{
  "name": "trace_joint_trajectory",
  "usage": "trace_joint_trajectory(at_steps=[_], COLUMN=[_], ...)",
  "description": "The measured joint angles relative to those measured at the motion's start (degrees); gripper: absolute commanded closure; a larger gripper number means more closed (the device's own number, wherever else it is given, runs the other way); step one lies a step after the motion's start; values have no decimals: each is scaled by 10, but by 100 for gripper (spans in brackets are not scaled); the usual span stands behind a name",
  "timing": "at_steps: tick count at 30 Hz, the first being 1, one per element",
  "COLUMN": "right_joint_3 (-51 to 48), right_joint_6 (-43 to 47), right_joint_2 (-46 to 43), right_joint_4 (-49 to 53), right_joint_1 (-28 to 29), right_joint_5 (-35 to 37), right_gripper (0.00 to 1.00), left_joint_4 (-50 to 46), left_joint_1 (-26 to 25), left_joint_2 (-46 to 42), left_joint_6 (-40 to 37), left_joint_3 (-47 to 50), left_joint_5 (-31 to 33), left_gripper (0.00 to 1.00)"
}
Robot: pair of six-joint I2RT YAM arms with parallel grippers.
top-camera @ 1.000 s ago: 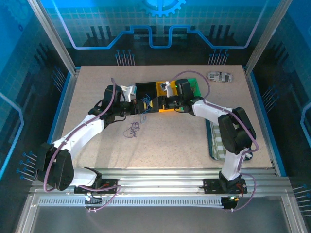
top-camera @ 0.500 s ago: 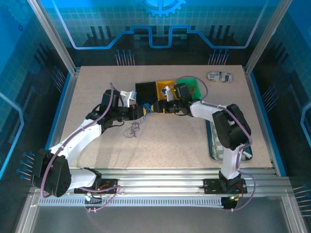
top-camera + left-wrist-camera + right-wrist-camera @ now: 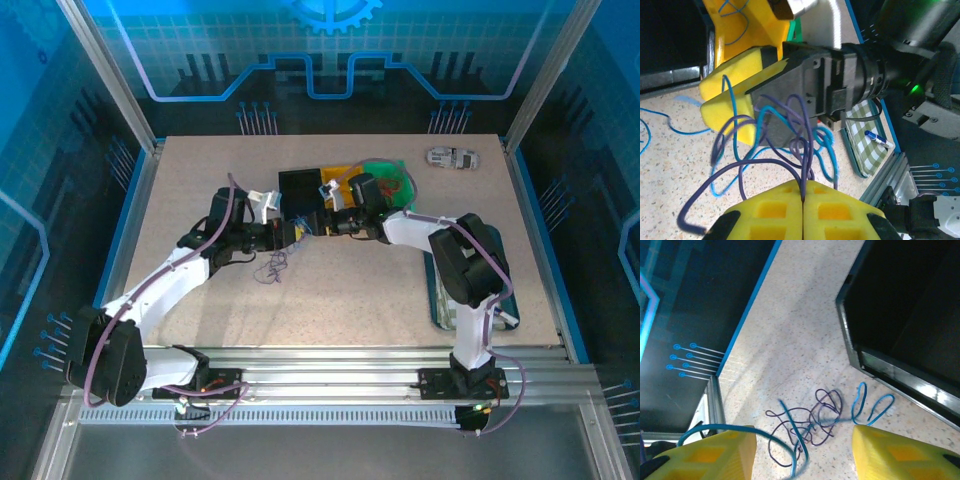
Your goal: Untangle the cables
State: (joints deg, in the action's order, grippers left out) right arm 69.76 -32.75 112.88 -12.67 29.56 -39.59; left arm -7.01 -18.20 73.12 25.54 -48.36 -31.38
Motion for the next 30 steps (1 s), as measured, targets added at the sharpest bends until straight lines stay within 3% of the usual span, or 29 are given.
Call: trace_joint_trajectory(at_steps=[9,10,13,15,23,30], right_joint_3=[19,21,25,24,-57,-110], right_joint_6=[-7,-8,-17,-30,-47,-27], right_joint_2=[11,14,23,28,-34,-198], right_joint_4=[-6,-8,-18,-27,-35,45], right_joint_1=[1,1,1,0,-39,-107], right_joint_5=[-14,-13,-4,7,73,239], right_gripper=[63,67,92,100,100,100], left_joint_4=[4,5,9,9,-9,-57], left_joint_1=[0,0,0,0,0,2], left_joint_2=[0,0,0,0,2,97], left_joint_6=[0,0,0,0,0,1], left_joint_3=[6,6,6,7,28,28], left_joint_5=[0,0,0,0,42,127], left_gripper=[100,100,100,100,100,100])
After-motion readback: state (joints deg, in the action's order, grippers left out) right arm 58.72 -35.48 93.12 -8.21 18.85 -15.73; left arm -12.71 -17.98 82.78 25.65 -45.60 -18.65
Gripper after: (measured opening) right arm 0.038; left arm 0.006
